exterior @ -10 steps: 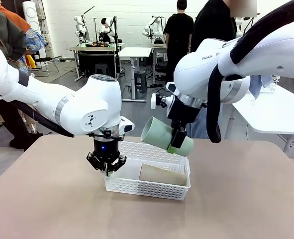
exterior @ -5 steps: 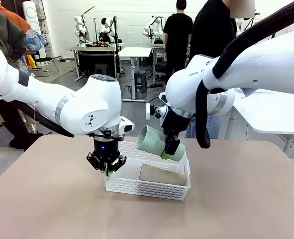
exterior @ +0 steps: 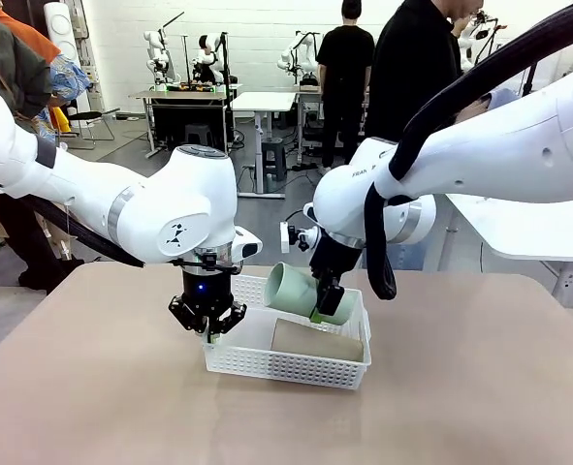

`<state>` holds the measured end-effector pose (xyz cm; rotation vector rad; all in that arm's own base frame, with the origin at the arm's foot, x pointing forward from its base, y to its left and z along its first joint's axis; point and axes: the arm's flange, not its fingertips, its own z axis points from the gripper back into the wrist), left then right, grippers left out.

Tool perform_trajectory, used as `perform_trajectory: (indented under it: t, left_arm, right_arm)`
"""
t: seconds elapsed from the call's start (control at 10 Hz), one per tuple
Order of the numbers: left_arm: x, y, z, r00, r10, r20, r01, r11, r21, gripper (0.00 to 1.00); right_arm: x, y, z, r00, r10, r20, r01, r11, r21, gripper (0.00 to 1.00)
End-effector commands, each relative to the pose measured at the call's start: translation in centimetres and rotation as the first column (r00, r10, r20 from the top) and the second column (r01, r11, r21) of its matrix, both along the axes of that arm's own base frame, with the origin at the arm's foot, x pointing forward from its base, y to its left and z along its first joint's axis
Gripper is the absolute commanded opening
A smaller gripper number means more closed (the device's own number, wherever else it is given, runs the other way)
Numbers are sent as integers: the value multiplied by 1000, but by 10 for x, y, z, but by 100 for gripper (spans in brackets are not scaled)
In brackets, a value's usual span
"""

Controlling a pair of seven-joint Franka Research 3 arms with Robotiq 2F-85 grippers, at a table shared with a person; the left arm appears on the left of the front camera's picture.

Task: Clean and organize the cups into the basket.
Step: Pick up the Reusable plastic cup from the right side of the table and stack it inside the Organizing basket in the center of the table.

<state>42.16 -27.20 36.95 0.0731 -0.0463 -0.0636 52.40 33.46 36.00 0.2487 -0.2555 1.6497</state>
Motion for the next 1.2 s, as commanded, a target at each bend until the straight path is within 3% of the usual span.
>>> perform_trajectory:
  t: [0.0,0.2,0.3,0.5,0.7,1.0,1.1]
  left_arm:
    - [-1,0,0,1000,1,3,-1,1000,4,0]
    - [-1,0,0,1000,1,3,-1,1000,4,0]
    - [-1,0,0,1000,1,3,-1,1000,4,0]
    - [-1,0,0,1000,1,3,-1,1000,4,0]
    - [-1,0,0,1000,1,3,-1,1000,4,0]
    - [-1,0,0,1000,1,3,-1,1000,4,0]
    - [-1,0,0,1000,1,3,-1,1000,4,0]
  right_arm:
    - [12,4,-7,1000,1,-6,-1,1000,-26,82]
    - [14,2,-16,999,-2,-34,1,999,-35,82]
    - [14,0,-18,999,-5,-44,3,999,-35,92]
    - [13,-5,-19,999,-5,-49,4,1000,-28,100]
    - [11,-7,-16,999,-9,-45,8,1000,-6,100]
    - [-1,-10,4,1000,-13,-26,13,1000,7,100]
    - [-28,-20,29,999,9,31,-10,999,36,100]
